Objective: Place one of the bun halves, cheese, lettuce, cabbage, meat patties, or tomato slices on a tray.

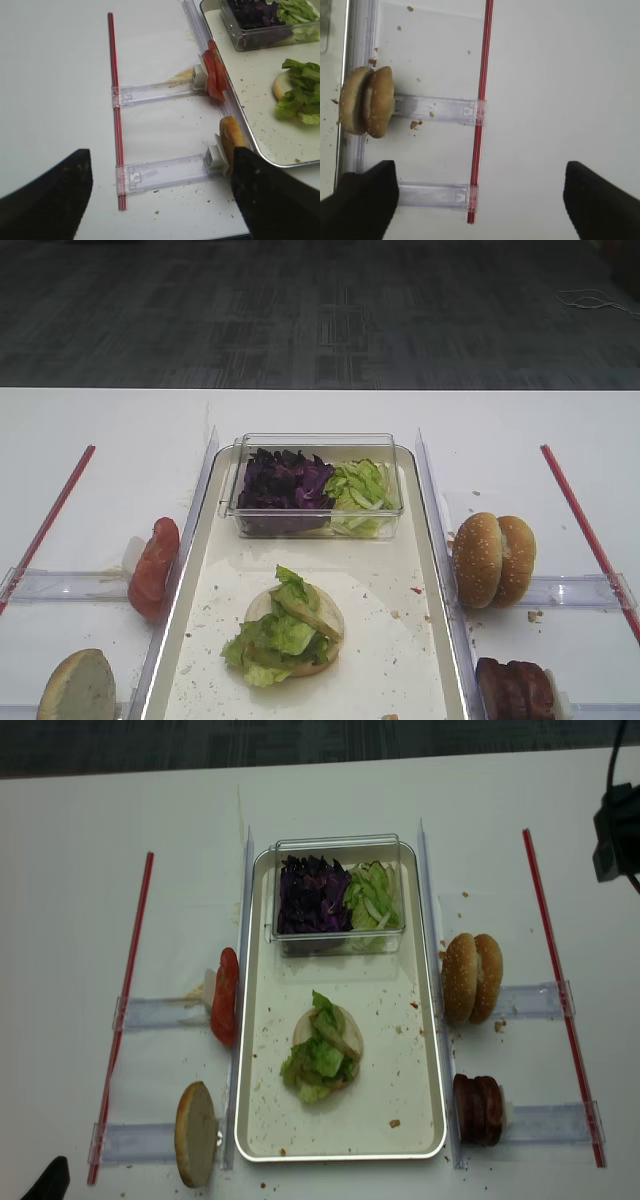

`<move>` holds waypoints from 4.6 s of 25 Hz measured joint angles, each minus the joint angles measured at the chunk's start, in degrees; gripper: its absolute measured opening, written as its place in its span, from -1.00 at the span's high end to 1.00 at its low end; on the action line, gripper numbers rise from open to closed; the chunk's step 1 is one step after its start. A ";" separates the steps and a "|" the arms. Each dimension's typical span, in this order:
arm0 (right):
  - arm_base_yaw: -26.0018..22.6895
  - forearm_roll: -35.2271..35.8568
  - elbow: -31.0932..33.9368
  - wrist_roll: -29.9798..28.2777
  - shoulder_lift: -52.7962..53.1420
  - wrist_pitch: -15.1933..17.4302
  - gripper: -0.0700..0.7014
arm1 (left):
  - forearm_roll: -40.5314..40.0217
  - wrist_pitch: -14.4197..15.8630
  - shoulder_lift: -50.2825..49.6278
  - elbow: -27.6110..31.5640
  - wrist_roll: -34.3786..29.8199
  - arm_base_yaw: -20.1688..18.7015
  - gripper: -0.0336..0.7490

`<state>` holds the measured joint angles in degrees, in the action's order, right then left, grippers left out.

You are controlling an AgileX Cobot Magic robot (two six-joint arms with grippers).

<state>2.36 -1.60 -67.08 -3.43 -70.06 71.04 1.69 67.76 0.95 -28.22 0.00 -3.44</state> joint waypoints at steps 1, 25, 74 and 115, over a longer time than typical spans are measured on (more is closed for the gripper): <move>0.00 0.00 1.36 0.00 2.54 0.12 -0.98 | 0.00 0.00 0.00 0.00 0.00 0.00 -0.52; 0.00 2.91 35.54 0.00 48.62 -5.93 -0.98 | 0.00 0.00 0.00 0.00 0.00 0.00 -0.52; 0.00 2.24 39.22 -0.23 70.95 -7.09 -0.98 | 0.00 0.00 0.00 0.00 0.00 0.00 -0.52; 0.00 2.24 39.22 0.13 70.95 -7.09 -0.98 | 0.00 0.00 0.00 0.00 0.00 0.00 -0.52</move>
<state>2.36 0.63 -27.86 -3.30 0.89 63.95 1.69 67.76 0.95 -28.22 0.00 -3.44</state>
